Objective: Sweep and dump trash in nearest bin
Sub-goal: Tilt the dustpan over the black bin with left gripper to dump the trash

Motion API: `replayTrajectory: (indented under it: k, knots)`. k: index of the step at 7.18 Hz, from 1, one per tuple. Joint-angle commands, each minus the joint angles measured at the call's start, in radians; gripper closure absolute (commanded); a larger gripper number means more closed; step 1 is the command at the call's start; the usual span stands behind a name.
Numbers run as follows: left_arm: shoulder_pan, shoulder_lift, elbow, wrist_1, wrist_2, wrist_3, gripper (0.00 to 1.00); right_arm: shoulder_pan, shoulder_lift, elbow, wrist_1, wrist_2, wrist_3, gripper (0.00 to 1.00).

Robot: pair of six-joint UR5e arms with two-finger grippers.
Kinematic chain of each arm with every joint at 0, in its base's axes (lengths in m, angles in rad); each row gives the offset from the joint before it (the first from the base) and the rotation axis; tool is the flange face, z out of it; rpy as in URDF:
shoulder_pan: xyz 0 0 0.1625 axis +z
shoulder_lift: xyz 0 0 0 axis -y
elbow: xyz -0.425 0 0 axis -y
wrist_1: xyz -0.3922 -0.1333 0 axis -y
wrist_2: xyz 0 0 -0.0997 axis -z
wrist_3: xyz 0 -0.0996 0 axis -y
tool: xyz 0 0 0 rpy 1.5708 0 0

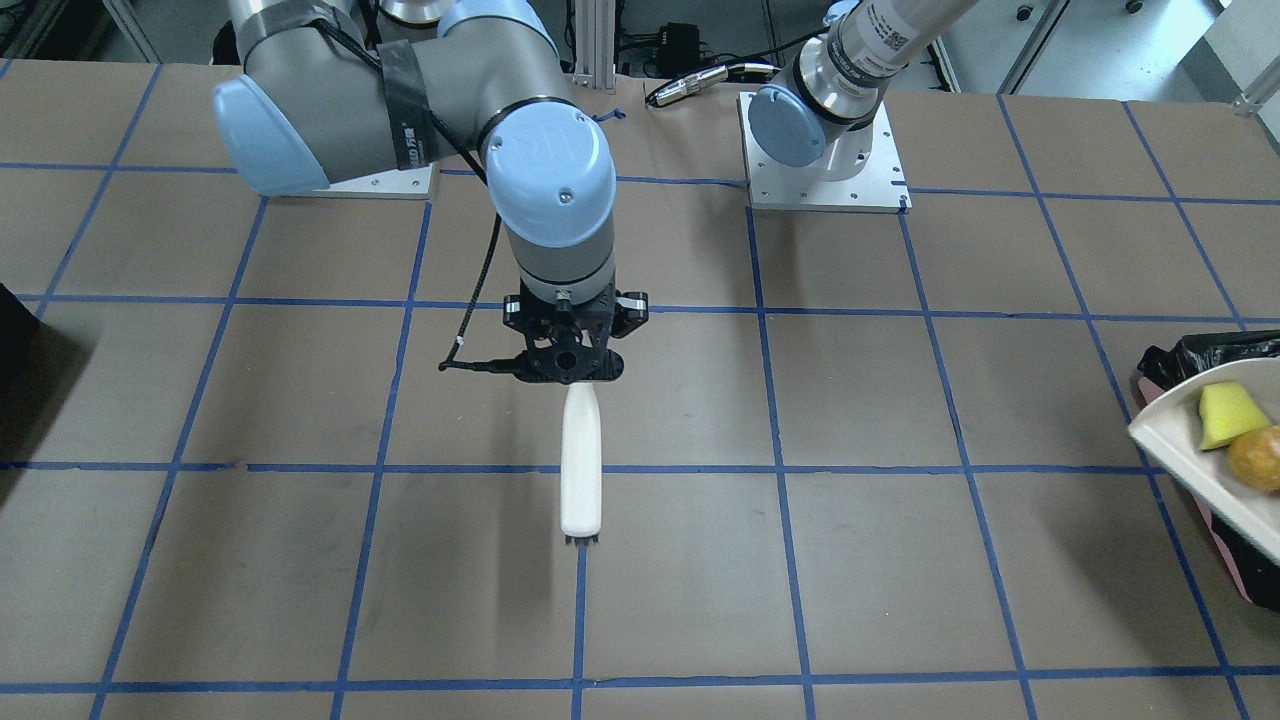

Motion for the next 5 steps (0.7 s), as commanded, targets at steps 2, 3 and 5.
replayTrajectory:
  k: [2, 3, 5]
  knots:
    - [0.149, -0.075, 0.124, 0.047, 0.004, 0.0, 1.0, 0.039, -0.175, 0.325, -0.112, -0.023, 0.085, 1.0]
    - [0.17, -0.112, 0.161, 0.067, 0.005, -0.002, 1.0, 0.112, -0.165, 0.391, -0.227, -0.029, 0.128, 1.0]
    - [0.175, -0.17, 0.166, 0.197, 0.016, -0.02, 1.0, 0.194, -0.17, 0.428, -0.259, -0.052, 0.203, 1.0]
